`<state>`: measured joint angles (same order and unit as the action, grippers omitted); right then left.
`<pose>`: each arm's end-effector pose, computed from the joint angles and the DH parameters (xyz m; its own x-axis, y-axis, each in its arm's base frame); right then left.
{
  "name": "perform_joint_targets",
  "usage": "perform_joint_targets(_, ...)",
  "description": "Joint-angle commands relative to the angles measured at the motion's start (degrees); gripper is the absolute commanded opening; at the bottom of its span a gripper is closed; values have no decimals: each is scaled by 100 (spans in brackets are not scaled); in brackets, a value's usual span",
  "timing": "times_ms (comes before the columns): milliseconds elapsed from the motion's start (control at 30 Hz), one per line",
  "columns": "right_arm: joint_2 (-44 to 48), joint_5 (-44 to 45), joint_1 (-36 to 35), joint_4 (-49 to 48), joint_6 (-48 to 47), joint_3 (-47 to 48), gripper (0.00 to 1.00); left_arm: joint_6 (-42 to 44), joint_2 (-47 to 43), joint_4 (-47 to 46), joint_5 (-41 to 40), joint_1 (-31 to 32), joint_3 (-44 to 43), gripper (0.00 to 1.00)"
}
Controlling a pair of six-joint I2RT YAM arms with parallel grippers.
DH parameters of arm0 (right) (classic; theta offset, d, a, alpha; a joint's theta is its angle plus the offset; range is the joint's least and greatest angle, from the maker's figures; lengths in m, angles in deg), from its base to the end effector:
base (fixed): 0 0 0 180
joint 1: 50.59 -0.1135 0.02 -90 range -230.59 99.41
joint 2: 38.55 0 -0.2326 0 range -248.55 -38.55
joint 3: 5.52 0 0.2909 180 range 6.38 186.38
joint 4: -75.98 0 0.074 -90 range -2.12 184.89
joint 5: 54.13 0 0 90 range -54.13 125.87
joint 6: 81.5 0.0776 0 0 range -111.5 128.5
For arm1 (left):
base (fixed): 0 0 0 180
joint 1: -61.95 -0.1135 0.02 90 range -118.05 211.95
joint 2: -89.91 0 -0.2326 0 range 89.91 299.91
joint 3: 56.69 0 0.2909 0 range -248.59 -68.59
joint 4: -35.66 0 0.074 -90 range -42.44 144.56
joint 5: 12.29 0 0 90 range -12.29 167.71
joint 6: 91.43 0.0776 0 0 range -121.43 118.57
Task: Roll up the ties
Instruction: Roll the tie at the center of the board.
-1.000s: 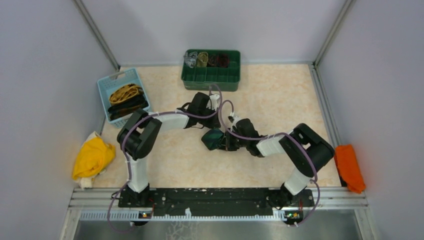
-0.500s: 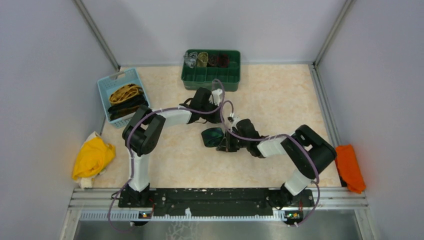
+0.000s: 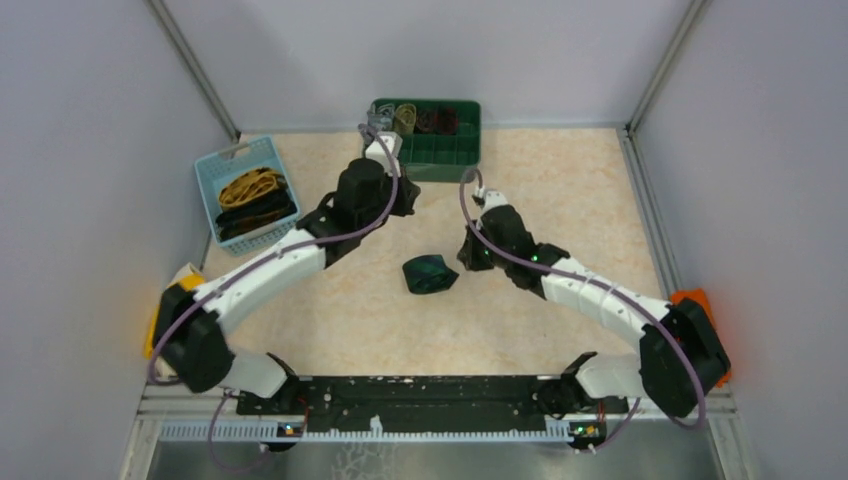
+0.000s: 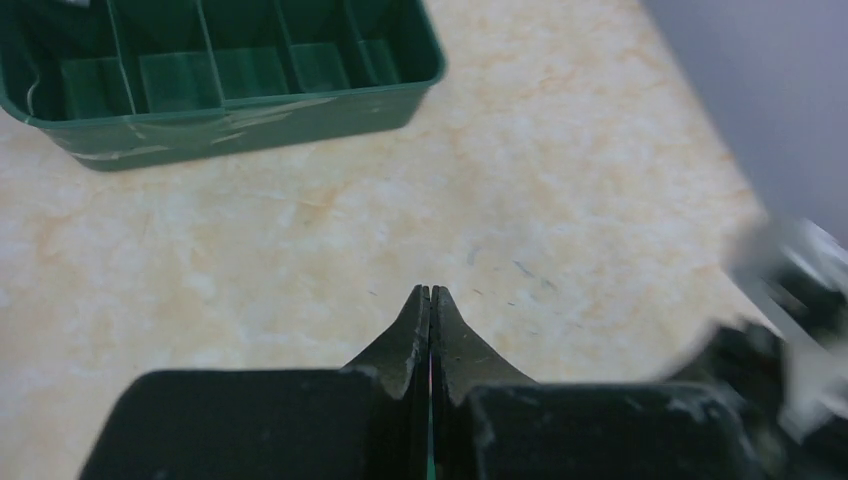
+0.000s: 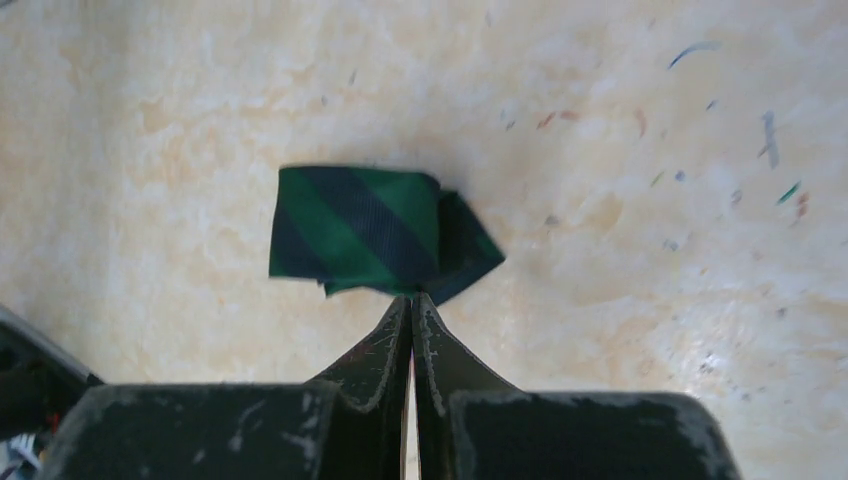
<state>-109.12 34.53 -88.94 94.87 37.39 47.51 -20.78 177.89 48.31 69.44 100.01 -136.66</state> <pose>0.2670 0.2136 0.1552 -0.7146 0.0505 -0.6977 -0.3310 0.8542 0.4009 0.3541 -0.2631 0.2522 -0.4291 -0.0804 -0.8997 0.3836 0.8855 -0.2621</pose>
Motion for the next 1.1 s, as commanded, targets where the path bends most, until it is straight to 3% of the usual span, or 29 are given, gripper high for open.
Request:
perform_joint_targets(0, -895, 618, 233, 757, -547, 1350, 0, -705, -1165, 873, -987, 739, 914, 0)
perform_joint_targets(200, -2971, 323, 380, 1476, -1073, 3630, 0, -1679, -1725, 963, -764, 1260, 2192, 0)
perform_joint_targets(467, -4845, -301, 532, 2321, -1484, 5752, 0, -1815, -787, 245, -303, 1383, 2531, 0)
perform_joint_targets(800, -5339, -1104, 603, 2084, -1518, 5401, 0, -1844, -198, 46, 323, 1541, 2266, 0)
perform_joint_targets(1067, -5207, -1431, 607, 1759, -1452, 4678, 0, -1792, -439, 320, -81, 1680, 2259, 0)
